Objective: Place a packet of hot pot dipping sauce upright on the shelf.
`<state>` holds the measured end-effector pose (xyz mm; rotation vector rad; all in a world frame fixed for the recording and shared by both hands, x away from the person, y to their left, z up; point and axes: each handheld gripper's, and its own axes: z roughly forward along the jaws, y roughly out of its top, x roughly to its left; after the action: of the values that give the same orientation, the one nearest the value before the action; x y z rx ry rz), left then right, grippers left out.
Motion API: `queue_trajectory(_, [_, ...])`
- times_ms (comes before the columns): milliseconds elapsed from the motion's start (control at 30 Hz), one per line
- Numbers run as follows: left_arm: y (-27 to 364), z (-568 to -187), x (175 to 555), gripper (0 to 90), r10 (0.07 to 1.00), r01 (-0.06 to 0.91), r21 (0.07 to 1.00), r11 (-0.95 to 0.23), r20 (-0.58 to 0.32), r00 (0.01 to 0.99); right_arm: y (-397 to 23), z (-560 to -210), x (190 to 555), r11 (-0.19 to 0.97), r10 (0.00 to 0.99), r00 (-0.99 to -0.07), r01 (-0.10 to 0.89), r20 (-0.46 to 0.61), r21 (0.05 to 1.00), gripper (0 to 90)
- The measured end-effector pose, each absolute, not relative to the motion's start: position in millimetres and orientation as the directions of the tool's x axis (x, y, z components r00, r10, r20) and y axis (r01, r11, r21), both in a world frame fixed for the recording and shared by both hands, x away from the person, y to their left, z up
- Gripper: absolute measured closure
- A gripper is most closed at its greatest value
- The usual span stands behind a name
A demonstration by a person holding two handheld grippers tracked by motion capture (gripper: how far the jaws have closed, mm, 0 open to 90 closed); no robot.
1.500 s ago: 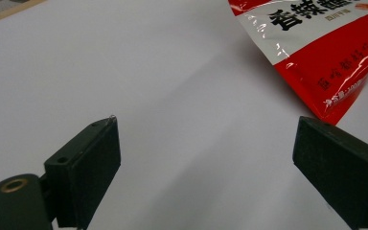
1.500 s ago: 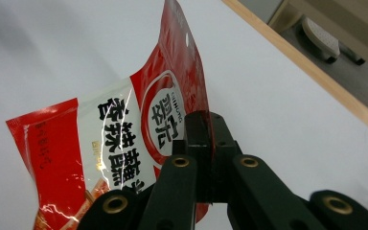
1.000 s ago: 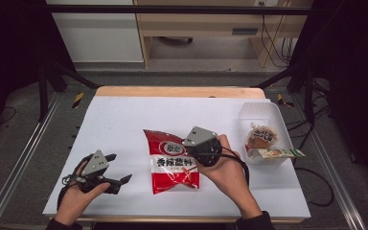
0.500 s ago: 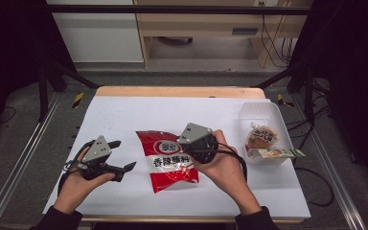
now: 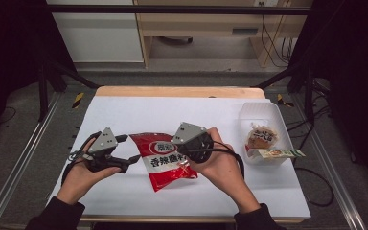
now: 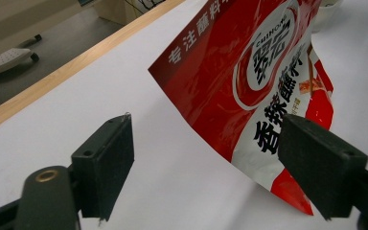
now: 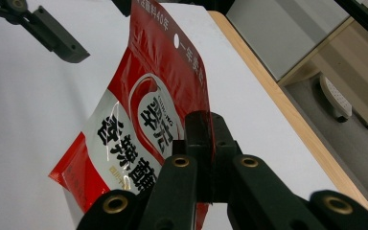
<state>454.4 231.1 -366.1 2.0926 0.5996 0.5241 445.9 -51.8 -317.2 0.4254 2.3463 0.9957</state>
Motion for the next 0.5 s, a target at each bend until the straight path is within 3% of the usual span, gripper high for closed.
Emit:
queue_trajectory(100, [230.7,-366.0,458.0,23.6,0.588,0.226,0.839,-0.496,0.132,0.798,-50.0,-315.4,445.2,0.675,0.476,-0.801,0.067,-0.364,0.735,90.0])
queue_trajectory(267, [226.8,-366.6,464.3,34.3,0.555,0.223,0.836,-0.501,0.113,0.824,-47.4,-311.6,442.9,0.678,0.466,-0.806,0.059,-0.366,0.733,90.0])
queue_trajectory(400, [227.4,-366.4,470.0,50.3,0.539,0.254,0.832,-0.493,0.062,0.840,-46.5,-308.0,441.3,0.674,0.456,-0.814,0.052,-0.360,0.737,90.0])
queue_trajectory(433, [227.4,-366.1,471.0,58.5,0.528,0.252,0.834,-0.491,0.055,0.848,-46.7,-307.1,441.3,0.676,0.452,-0.817,0.052,-0.358,0.735,90.0])
queue_trajectory(500, [225.9,-365.1,471.2,61.7,0.519,0.248,0.839,-0.484,0.047,0.854,-46.9,-306.8,441.3,0.676,0.453,-0.817,0.054,-0.357,0.735,90.0])
